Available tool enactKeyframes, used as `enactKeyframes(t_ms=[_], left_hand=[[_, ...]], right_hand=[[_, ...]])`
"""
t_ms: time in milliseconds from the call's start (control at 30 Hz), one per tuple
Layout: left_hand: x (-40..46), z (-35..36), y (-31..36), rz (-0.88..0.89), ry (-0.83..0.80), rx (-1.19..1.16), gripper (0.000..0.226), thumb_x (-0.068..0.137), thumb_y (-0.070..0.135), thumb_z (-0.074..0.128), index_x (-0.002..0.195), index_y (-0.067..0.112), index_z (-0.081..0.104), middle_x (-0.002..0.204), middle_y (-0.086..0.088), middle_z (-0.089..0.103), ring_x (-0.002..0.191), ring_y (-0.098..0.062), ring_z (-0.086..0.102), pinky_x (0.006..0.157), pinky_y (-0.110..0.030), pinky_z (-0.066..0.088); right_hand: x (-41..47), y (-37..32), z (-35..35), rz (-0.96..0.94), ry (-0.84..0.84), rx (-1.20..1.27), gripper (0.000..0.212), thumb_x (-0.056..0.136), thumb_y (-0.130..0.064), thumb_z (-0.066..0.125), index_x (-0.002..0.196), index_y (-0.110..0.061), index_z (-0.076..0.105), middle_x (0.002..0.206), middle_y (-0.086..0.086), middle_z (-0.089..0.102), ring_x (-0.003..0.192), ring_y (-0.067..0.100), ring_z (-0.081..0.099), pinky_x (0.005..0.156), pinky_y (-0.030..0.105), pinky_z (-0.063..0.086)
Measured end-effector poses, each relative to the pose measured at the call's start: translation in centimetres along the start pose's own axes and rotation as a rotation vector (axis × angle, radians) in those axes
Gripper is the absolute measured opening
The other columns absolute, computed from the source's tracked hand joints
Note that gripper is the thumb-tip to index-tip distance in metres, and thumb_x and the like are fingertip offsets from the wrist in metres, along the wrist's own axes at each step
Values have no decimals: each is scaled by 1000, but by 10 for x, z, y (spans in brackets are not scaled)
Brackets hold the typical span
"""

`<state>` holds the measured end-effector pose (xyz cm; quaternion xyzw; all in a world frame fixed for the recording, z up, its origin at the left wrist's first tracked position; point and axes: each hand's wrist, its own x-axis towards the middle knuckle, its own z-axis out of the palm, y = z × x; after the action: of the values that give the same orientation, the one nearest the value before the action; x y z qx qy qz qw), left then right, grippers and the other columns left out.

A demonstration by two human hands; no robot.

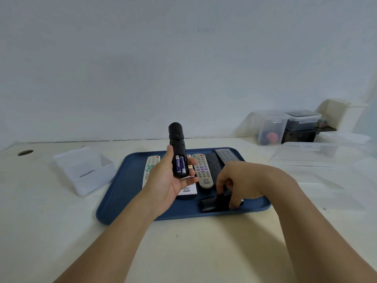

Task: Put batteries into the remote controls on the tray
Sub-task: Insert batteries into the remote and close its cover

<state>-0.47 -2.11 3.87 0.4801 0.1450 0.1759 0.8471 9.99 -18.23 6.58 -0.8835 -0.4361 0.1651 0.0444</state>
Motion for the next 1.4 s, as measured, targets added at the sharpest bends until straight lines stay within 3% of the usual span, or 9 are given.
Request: enactKeyframes(t_ms=[300,400,500,600,767,900,1067,1267,1400], left_hand=[[5,-3,-2,38,25,7,51,107,45,34,107,3,63,86,-15,67,63,-21,54,68,-39,54],[8,-5,-3,54,27,13,56,106,48,34,112,1,63,88,-17,70,73,-24,59,78,-43,56],[10,-6,-4,64,-34,53,61,105,53,30,130,8,61,126,-23,67,115,-33,64,105,-55,48],[7,-4,-6,76,-105,63,56,105,52,28,134,16,60,130,-14,68,123,-27,63,98,-45,53],[6,-2,-16,119,-101,76,44,101,45,43,139,26,53,132,-8,66,121,-20,65,102,-43,52],[6,2,-21,208,-84,175,30,105,26,48,130,41,54,118,4,72,112,-13,69,105,-45,50],[7,2,-22,197,-64,89,29,104,22,49,132,26,55,129,-9,66,119,-23,65,103,-48,52],[11,-2,-17,185,-50,-39,27,104,11,48,131,7,52,124,-16,65,119,-30,65,88,-37,60],[12,-3,-17,190,-45,-38,28,102,5,50,129,0,51,116,-15,63,115,-30,65,100,-41,54]], right_hand=[[-6,9,-7,-62,24,181,28,69,-20,90,79,-24,64,66,-13,65,57,2,56,58,20,44],[-13,11,-14,-193,84,545,29,76,-6,84,93,-20,65,73,-3,70,57,5,58,57,19,45],[-4,-2,-9,-347,186,1071,23,85,-4,76,105,-13,67,81,13,66,67,20,58,56,20,42],[14,-22,8,-310,229,1354,19,86,-17,75,104,-11,71,91,19,63,77,27,46,66,33,38],[18,-33,19,-118,291,1421,23,91,-15,71,108,0,69,63,-2,61,43,4,40,47,20,27],[24,-35,22,-82,338,1452,14,88,-12,74,98,-5,68,65,3,55,49,8,38,47,21,29],[27,-40,26,-113,365,1543,15,89,-13,73,101,-7,68,75,5,65,58,11,56,49,19,42],[34,-44,33,-31,514,1433,23,85,-17,78,98,1,71,75,6,64,60,15,46,48,23,33],[34,-45,34,-4,509,1415,20,84,-20,79,96,-5,72,77,6,67,59,13,51,52,25,37]])
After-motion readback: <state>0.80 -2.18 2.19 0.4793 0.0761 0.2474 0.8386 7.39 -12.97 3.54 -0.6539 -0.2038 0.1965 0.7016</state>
